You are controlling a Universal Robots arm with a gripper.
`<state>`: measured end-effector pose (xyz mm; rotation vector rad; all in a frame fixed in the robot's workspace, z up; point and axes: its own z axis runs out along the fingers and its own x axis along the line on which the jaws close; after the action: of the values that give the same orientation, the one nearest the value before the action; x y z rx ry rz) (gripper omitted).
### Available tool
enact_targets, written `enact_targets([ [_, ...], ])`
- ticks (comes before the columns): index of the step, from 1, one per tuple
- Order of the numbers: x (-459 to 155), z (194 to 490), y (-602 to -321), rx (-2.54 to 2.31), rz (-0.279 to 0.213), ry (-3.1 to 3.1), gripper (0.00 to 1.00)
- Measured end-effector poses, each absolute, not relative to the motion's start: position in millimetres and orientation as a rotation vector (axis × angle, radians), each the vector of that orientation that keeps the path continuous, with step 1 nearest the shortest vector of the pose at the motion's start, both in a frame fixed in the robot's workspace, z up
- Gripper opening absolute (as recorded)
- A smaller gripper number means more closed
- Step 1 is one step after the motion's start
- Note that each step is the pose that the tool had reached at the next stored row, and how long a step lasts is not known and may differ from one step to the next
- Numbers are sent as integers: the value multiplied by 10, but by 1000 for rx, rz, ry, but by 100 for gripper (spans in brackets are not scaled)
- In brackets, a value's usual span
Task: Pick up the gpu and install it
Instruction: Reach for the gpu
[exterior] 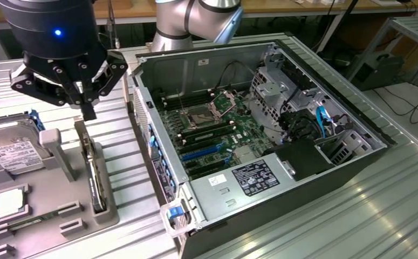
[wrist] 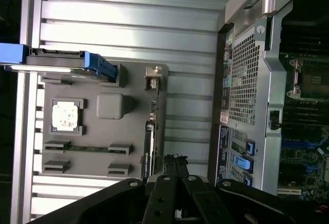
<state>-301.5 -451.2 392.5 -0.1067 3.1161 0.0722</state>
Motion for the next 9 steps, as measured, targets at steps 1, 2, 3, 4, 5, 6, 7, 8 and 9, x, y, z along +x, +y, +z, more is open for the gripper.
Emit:
enact_targets([
  [1, -3039, 3924, -4523, -107, 72, 3116, 11],
  [2, -3062, 3924, -4534, -107, 72, 3116, 11],
  [3, -3082, 3924, -4544, -107, 72, 3116, 11],
  [4, -3104, 3924, -4554, -107, 72, 3116, 11],
  [5, -3130, 3925, -4563, -107, 72, 3116, 11],
  [6, -3155, 3924, -4568, -107, 72, 3116, 11],
  [7, -3177, 3923, -4571, -107, 72, 3116, 11],
  [8, -3196, 3922, -4572, -107, 73, 3116, 11],
  [9, -3198, 3923, -4573, -107, 72, 3116, 11],
])
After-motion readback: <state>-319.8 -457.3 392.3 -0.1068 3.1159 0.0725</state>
